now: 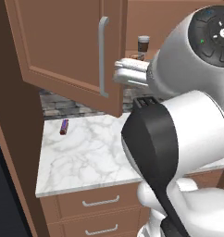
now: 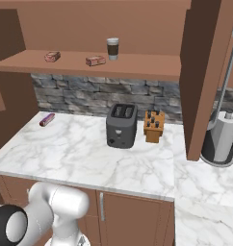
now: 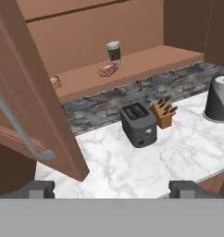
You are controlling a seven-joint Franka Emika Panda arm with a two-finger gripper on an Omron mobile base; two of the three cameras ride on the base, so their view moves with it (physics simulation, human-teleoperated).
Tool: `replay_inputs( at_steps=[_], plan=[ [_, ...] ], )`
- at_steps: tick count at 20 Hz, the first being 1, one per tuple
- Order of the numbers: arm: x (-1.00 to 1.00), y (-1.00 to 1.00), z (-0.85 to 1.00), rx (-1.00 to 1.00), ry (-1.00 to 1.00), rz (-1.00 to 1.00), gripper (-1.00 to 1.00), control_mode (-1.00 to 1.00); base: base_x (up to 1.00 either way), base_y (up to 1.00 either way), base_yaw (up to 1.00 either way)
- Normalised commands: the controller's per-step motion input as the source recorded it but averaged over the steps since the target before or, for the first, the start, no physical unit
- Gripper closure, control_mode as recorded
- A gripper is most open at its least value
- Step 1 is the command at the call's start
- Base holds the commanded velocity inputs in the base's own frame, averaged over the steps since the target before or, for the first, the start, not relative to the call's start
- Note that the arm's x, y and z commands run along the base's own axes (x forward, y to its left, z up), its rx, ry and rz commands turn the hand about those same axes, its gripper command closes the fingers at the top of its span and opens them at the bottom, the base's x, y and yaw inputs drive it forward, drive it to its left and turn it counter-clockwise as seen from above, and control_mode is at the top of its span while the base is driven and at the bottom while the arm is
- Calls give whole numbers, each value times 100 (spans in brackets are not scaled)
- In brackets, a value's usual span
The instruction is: Pick the bar soap and bar soap from the cabinet and place them on the counter.
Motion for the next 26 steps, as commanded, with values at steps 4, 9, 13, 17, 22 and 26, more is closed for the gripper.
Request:
replay_inputs(
  at_steps=[4,9,13,17,22,26],
  plan=[
    [-14,-79,0,25,0,0,-100,-100,0,0,0],
    [-1,-67,0,26,0,0,-100,-100,0,0,0],
    [5,-32,-2,22,2,4,-100,-100,0,0,0],
    [22,-12,-11,13,5,9,-100,-100,0,0,0],
    [15,-14,-1,28,0,12,-100,-100,0,0,0],
    [14,-20,0,31,0,13,-100,-100,0,0,0]
  ],
)
